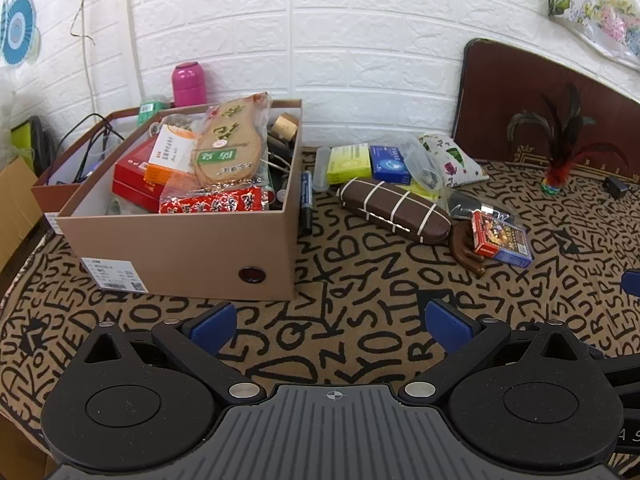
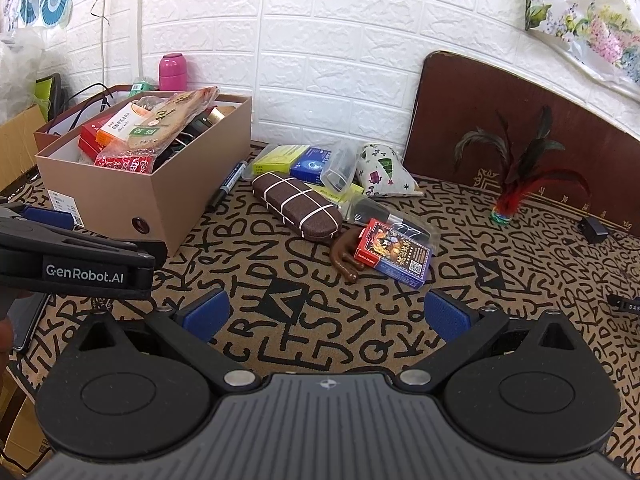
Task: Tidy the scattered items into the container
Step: 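Move the left tool toward the red-and-blue card box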
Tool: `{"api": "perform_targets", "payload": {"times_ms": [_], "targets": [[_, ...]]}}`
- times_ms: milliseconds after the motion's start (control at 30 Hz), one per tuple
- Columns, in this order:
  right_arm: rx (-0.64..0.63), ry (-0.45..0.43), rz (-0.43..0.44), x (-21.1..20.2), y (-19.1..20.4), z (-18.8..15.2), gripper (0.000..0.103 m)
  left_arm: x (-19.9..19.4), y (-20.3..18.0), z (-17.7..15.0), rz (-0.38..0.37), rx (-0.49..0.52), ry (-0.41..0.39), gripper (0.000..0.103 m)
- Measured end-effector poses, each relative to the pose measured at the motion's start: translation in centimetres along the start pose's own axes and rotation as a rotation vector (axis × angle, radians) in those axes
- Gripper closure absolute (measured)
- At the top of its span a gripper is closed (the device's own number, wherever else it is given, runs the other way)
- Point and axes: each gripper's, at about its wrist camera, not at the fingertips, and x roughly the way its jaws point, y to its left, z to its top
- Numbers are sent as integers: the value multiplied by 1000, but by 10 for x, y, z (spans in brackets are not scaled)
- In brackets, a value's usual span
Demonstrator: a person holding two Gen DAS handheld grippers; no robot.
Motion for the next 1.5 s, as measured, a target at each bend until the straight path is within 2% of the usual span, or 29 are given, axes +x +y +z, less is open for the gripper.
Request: {"api": "perform_targets", "payload": {"times_ms": [600,1267,1500], "targets": [[26,45,18,28,-15,-3,0,31,-14,8,-1,10,40,0],[87,123,31,89,-52,-13,0,96,-47,20,-29,69,150,0],[119,76,18,119,-81,-16,0,120,-70,23,-85,93,99,0]]}}
